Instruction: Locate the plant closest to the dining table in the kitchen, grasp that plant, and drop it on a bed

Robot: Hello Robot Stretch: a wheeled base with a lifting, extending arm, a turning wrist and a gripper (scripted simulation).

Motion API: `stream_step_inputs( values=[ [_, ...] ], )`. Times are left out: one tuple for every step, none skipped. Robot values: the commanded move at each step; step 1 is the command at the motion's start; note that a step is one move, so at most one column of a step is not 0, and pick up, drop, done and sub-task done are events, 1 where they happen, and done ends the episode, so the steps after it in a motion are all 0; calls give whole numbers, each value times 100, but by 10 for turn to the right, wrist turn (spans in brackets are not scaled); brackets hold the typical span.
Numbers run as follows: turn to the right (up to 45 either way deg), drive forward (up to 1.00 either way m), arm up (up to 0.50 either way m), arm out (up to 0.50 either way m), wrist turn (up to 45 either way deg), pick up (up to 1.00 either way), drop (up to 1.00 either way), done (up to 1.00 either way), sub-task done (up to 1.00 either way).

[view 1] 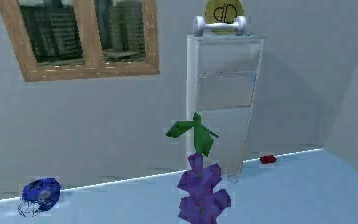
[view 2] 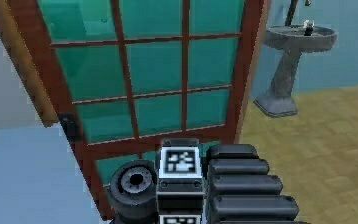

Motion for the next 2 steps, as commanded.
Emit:
stream_step_inputs(
  values=[
    [0, 70, 0, 0, 0, 0, 0, 0, 0],
    [450, 0, 0, 0, 0, 0, 0, 0, 0]
  ],
)
